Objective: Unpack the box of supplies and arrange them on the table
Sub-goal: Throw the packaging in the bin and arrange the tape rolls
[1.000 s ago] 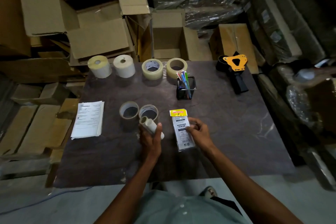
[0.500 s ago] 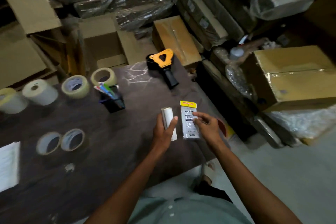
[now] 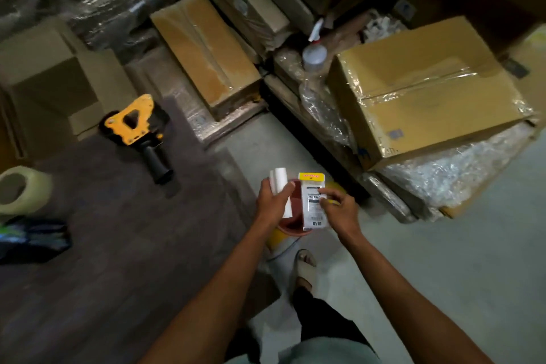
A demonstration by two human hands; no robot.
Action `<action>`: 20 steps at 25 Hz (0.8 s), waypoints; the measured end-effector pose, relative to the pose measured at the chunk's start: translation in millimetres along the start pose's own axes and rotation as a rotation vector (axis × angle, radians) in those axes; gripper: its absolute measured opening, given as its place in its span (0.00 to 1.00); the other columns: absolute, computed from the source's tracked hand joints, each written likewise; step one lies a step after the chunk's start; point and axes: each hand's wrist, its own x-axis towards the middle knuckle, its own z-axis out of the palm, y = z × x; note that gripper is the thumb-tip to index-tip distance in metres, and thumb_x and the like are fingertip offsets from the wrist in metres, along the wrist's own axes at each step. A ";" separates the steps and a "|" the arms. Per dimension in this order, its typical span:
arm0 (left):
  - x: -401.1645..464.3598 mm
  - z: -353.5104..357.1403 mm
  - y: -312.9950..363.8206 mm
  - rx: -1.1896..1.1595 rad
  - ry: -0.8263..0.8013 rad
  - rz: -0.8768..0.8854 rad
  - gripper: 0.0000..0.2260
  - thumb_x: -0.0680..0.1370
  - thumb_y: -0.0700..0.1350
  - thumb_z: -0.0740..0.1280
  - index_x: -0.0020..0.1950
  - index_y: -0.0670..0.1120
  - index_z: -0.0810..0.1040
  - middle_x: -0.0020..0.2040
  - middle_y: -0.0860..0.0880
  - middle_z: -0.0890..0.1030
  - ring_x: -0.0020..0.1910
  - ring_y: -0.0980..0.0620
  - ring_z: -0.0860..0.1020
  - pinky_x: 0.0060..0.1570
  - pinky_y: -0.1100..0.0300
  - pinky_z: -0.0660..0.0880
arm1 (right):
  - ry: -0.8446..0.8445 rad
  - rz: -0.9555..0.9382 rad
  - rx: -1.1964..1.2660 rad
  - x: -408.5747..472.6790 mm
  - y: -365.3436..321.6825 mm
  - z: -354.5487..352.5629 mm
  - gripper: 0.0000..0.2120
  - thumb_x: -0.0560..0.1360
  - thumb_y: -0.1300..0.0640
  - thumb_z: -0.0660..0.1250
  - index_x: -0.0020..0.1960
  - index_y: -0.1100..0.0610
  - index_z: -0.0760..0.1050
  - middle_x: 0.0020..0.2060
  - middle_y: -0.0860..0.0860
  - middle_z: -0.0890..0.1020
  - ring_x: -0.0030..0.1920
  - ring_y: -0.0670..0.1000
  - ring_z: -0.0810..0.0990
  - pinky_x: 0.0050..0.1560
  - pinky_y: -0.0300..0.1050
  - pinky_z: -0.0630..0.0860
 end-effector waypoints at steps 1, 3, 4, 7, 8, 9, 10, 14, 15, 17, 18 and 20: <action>19.8 14.0 -10.3 -0.005 0.008 -0.065 0.29 0.63 0.58 0.74 0.59 0.47 0.75 0.51 0.40 0.83 0.45 0.44 0.82 0.50 0.46 0.81 | 0.009 0.023 -0.025 15.4 14.2 -0.4 0.14 0.72 0.67 0.69 0.45 0.48 0.82 0.47 0.53 0.86 0.45 0.53 0.85 0.52 0.52 0.82; 45.1 34.7 -24.6 0.000 0.045 -0.202 0.34 0.62 0.56 0.76 0.61 0.40 0.74 0.52 0.39 0.82 0.44 0.46 0.80 0.49 0.49 0.79 | 0.003 0.063 -0.080 42.6 42.7 3.0 0.11 0.72 0.65 0.70 0.47 0.50 0.83 0.48 0.51 0.86 0.45 0.52 0.85 0.52 0.52 0.82; 56.0 42.2 -31.1 0.010 0.064 -0.243 0.32 0.64 0.54 0.77 0.62 0.39 0.74 0.53 0.40 0.81 0.45 0.46 0.79 0.49 0.50 0.79 | 0.008 0.084 -0.098 55.3 56.0 6.7 0.10 0.71 0.63 0.69 0.48 0.51 0.83 0.47 0.50 0.86 0.46 0.51 0.85 0.53 0.52 0.81; 99.4 61.2 -68.1 0.115 0.115 -0.298 0.24 0.72 0.40 0.75 0.65 0.38 0.71 0.55 0.40 0.78 0.49 0.47 0.76 0.48 0.54 0.75 | 0.017 0.194 -0.108 95.6 99.8 21.6 0.13 0.70 0.65 0.68 0.50 0.52 0.84 0.49 0.52 0.86 0.48 0.51 0.84 0.55 0.49 0.81; 117.9 67.2 -83.9 0.156 0.112 -0.316 0.24 0.72 0.38 0.74 0.66 0.38 0.71 0.54 0.41 0.77 0.50 0.47 0.76 0.48 0.55 0.73 | 0.013 0.226 -0.111 111.6 114.9 27.8 0.14 0.70 0.66 0.67 0.51 0.53 0.84 0.50 0.53 0.86 0.49 0.51 0.84 0.55 0.48 0.80; 132.7 71.4 -100.0 0.195 0.105 -0.334 0.25 0.72 0.38 0.74 0.66 0.38 0.70 0.54 0.42 0.76 0.51 0.46 0.75 0.49 0.55 0.73 | 0.004 0.246 -0.122 124.9 129.0 34.7 0.15 0.70 0.67 0.67 0.53 0.54 0.84 0.51 0.53 0.86 0.49 0.51 0.84 0.56 0.46 0.80; 150.3 78.5 -116.6 0.234 0.100 -0.347 0.26 0.71 0.38 0.75 0.67 0.38 0.70 0.55 0.43 0.75 0.54 0.44 0.76 0.51 0.55 0.73 | -0.005 0.265 -0.139 141.7 147.0 42.6 0.16 0.70 0.67 0.67 0.54 0.55 0.84 0.52 0.54 0.85 0.49 0.50 0.83 0.55 0.43 0.79; 214.8 100.5 -188.5 0.375 0.057 -0.390 0.31 0.71 0.46 0.76 0.70 0.41 0.67 0.64 0.40 0.75 0.62 0.40 0.75 0.61 0.48 0.74 | -0.026 0.324 -0.200 193.5 223.5 73.7 0.17 0.71 0.68 0.66 0.57 0.57 0.82 0.53 0.55 0.85 0.50 0.52 0.82 0.56 0.42 0.78; 231.3 104.4 -206.8 0.397 0.061 -0.397 0.32 0.72 0.47 0.75 0.71 0.41 0.66 0.65 0.41 0.74 0.62 0.41 0.75 0.60 0.49 0.73 | -0.041 0.321 -0.229 205.4 244.1 84.7 0.17 0.71 0.68 0.66 0.57 0.57 0.82 0.53 0.55 0.85 0.52 0.53 0.83 0.58 0.44 0.78; 256.3 110.4 -235.9 0.426 0.074 -0.422 0.33 0.72 0.47 0.75 0.72 0.41 0.65 0.65 0.41 0.73 0.63 0.41 0.74 0.60 0.50 0.73 | -0.061 0.322 -0.280 222.0 276.0 101.8 0.17 0.71 0.67 0.68 0.57 0.57 0.82 0.54 0.55 0.84 0.55 0.55 0.82 0.59 0.45 0.77; 268.3 111.4 -249.2 0.436 0.074 -0.431 0.34 0.71 0.47 0.75 0.72 0.41 0.65 0.65 0.40 0.74 0.63 0.40 0.74 0.61 0.50 0.73 | -0.059 0.341 -0.282 228.0 288.6 109.6 0.17 0.71 0.67 0.68 0.57 0.57 0.82 0.54 0.55 0.84 0.55 0.55 0.82 0.59 0.45 0.76; 287.6 112.3 -274.1 0.438 0.071 -0.452 0.35 0.69 0.48 0.77 0.71 0.42 0.65 0.65 0.40 0.75 0.62 0.40 0.75 0.62 0.48 0.74 | -0.061 0.370 -0.286 236.5 309.6 121.6 0.17 0.71 0.67 0.68 0.58 0.58 0.81 0.54 0.55 0.84 0.55 0.55 0.82 0.59 0.44 0.75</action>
